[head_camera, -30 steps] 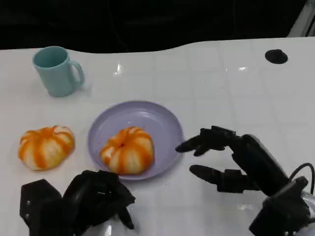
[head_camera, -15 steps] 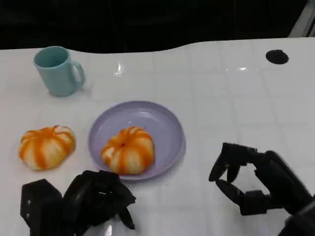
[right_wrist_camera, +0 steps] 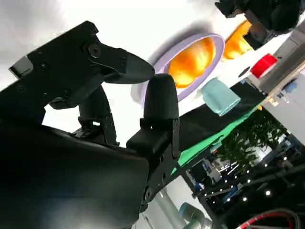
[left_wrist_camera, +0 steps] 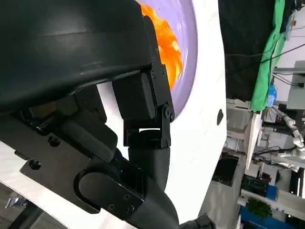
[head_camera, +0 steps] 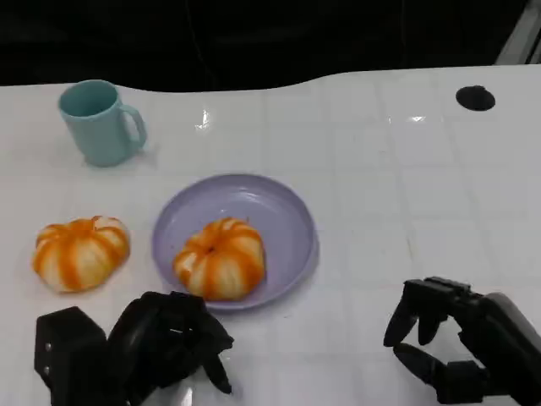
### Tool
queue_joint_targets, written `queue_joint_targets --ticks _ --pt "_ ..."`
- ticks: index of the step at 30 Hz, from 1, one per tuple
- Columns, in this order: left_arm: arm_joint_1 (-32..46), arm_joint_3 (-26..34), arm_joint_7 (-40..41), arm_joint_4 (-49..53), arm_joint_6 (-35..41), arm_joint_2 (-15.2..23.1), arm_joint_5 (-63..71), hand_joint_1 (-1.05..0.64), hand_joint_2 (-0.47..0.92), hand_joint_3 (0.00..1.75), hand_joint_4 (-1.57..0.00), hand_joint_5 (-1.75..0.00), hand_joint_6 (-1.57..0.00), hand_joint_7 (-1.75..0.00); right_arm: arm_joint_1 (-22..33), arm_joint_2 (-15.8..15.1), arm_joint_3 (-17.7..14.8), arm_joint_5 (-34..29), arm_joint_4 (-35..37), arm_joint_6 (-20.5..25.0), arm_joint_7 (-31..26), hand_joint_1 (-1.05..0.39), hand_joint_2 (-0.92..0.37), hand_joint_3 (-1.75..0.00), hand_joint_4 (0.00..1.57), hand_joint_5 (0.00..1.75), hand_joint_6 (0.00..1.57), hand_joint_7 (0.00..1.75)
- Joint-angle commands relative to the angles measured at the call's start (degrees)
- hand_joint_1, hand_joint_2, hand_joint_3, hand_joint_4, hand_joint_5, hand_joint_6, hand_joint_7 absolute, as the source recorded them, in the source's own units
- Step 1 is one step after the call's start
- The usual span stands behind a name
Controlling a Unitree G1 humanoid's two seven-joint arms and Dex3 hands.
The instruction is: Grasp the bread from the table and place it into the plate.
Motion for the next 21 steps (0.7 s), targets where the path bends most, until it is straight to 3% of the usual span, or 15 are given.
queue_joint_targets --ticks 1,8,21 --pt "0.5 0.4 -0.4 0.1 -0.2 1.1 -0.3 -1.05 0.79 0.01 -1.57 -0.82 -1.57 -0.52 0.4 -0.5 -0.4 -0.9 2.2 -1.2 -2.3 -0.33 -0.56 -0.94 0.55 1.75 0.51 1.54" --pt "0.2 0.4 -0.5 0.4 -0.5 1.3 -0.3 -1.05 0.79 0.01 -1.57 -0.82 -1.57 -0.51 -0.7 -0.3 -0.1 -1.5 6.5 -3.6 -5.3 -0.33 -0.56 -0.95 0.54 1.75 0.49 1.55" --pt "0.1 0.6 -0.4 0.4 0.2 1.7 -0.5 -1.05 0.78 0.0 -1.57 -0.83 -1.57 -0.52 -1.4 0.2 0.9 -1.8 8.1 -3.9 -6.6 -0.35 -0.56 -0.93 0.55 1.75 0.49 1.55"
